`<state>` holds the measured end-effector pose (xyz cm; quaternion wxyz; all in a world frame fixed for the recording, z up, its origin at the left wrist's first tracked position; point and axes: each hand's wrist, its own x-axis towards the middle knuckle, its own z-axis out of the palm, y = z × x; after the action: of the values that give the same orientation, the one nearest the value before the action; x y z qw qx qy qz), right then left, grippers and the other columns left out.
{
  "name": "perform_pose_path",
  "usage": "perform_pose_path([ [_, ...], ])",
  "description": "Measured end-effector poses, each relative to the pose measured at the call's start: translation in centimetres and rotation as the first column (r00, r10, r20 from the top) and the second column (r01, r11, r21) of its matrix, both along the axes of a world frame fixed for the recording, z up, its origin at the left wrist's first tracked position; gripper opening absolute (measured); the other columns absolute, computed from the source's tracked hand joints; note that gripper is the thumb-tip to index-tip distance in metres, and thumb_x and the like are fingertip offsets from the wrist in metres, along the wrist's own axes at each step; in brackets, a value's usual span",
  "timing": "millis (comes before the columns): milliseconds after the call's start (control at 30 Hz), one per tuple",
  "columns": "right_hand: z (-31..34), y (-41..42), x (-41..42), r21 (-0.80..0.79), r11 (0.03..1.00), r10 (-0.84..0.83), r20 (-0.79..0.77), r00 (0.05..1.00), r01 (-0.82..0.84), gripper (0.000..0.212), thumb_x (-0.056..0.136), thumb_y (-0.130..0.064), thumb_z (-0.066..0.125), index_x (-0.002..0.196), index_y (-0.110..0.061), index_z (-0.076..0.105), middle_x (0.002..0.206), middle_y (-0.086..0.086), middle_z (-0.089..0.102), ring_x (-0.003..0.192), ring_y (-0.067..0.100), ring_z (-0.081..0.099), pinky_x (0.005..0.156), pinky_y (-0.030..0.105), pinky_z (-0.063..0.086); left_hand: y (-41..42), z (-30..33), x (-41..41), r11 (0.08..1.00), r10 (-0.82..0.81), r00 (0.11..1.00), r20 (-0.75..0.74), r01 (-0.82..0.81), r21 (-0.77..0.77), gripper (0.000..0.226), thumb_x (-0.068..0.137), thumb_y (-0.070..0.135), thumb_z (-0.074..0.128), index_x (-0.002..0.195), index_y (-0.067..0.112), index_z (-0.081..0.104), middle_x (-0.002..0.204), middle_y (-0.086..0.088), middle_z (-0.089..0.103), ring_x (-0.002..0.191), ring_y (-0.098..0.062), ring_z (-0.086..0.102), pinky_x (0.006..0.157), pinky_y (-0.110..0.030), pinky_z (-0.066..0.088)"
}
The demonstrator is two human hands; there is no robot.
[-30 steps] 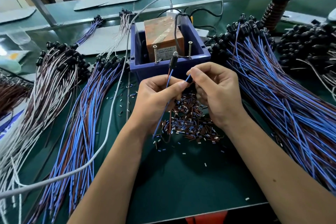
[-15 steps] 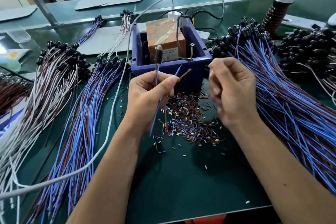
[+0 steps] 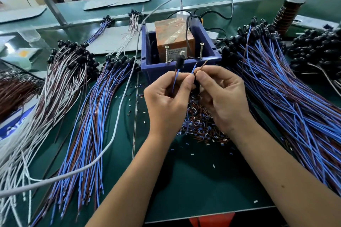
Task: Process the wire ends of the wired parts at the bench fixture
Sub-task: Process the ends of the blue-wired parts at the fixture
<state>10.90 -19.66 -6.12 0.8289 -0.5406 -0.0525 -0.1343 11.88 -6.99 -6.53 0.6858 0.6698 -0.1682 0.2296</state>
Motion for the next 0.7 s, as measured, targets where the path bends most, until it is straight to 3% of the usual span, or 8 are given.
perform_pose_path([
  [133,0.3,-0.7,0.3,-0.028,0.996,-0.082,0.059,0.995,0.084,0.014,0.105,-0.013,0.057,0.093,-0.019,0.061,0.095,0.011,0.076,0.042,0.013,0.045,0.038,0.017,0.028,-0.3,-0.1,-0.2,0.957,0.29,0.951,0.106,-0.289,-0.024,0.007,0.097,0.016,0.071,0.091,0.015,0.074,0.075,0.008,0.074,0.069,-0.012,0.071,0.066,-0.027,0.055],
  [200,0.2,-1.1,0.4,-0.152,0.955,-0.24,0.098,0.966,0.253,0.011,0.106,-0.014,0.057,0.096,-0.015,0.061,0.088,0.01,0.077,0.044,0.015,0.05,0.042,0.022,0.037,0.1,0.2,0.1,0.93,0.366,0.925,0.105,-0.36,-0.068,0.003,0.098,0.015,0.071,0.098,0.012,0.07,0.074,0.008,0.073,0.068,-0.015,0.073,0.066,-0.028,0.055],
  [333,0.0,-1.2,0.8,-0.405,0.684,-0.53,0.296,0.795,0.607,0.011,0.102,-0.014,0.064,0.1,-0.012,0.074,0.075,-0.001,0.074,0.067,0.011,0.071,0.067,0.029,0.057,0.8,0.7,0.7,0.898,0.423,0.906,-0.007,-0.42,-0.13,0.009,0.097,0.015,0.071,0.1,0.016,0.063,0.07,0.009,0.073,0.067,-0.02,0.073,0.068,-0.031,0.055],
  [533,0.6,0.0,1.8,-0.48,0.454,-0.552,0.51,0.66,0.751,0.015,0.097,-0.015,0.067,0.1,-0.01,0.081,0.079,-0.006,0.075,0.066,0.006,0.068,0.065,0.026,0.057,1.0,0.8,0.9,0.887,0.452,0.891,-0.03,-0.453,-0.084,0.009,0.098,0.01,0.068,0.089,0.011,0.073,0.072,0.0,0.073,0.069,-0.018,0.071,0.072,-0.031,0.056],
  [700,0.5,0.3,1.8,-0.493,0.395,-0.555,0.544,0.629,0.775,0.014,0.095,-0.014,0.068,0.097,-0.01,0.082,0.071,-0.007,0.07,0.06,0.009,0.064,0.059,0.028,0.054,1.1,0.9,1.0,0.885,0.462,0.885,-0.054,-0.464,-0.044,0.013,0.095,0.009,0.068,0.085,0.014,0.073,0.075,-0.001,0.073,0.07,-0.02,0.068,0.069,-0.03,0.056],
])
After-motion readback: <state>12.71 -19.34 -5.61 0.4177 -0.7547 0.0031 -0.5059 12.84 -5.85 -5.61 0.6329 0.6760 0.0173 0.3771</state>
